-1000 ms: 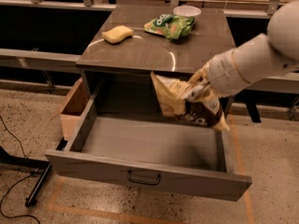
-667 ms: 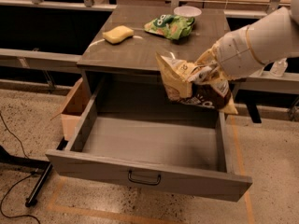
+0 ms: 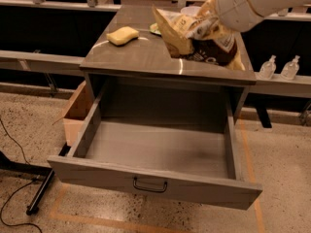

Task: Pick brown chip bag from top drawer and place on counter

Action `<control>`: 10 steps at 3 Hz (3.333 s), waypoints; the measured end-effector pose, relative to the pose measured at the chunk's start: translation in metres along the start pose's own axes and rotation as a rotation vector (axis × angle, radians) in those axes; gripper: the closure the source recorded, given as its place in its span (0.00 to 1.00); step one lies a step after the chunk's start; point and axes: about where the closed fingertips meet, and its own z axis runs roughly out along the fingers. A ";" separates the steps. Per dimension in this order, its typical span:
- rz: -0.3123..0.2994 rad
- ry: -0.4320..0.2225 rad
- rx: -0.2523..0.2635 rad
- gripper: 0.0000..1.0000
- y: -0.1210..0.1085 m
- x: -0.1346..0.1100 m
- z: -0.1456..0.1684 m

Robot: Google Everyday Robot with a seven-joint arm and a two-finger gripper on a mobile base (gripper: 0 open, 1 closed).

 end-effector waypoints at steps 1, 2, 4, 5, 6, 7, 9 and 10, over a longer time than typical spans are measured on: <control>-0.044 0.052 0.059 1.00 -0.042 0.017 0.026; -0.059 0.075 0.080 1.00 -0.068 0.032 0.066; -0.057 0.023 0.051 0.82 -0.083 0.038 0.142; -0.063 -0.007 0.011 0.59 -0.080 0.030 0.173; -0.068 -0.017 -0.033 0.36 -0.073 0.024 0.194; -0.076 -0.025 -0.080 0.12 -0.065 0.020 0.206; -0.018 0.046 -0.181 0.00 -0.018 0.052 0.170; 0.053 0.122 -0.215 0.00 0.014 0.082 0.130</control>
Offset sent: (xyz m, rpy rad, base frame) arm 0.1484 0.0654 0.0110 -0.0211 -0.1653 -0.0214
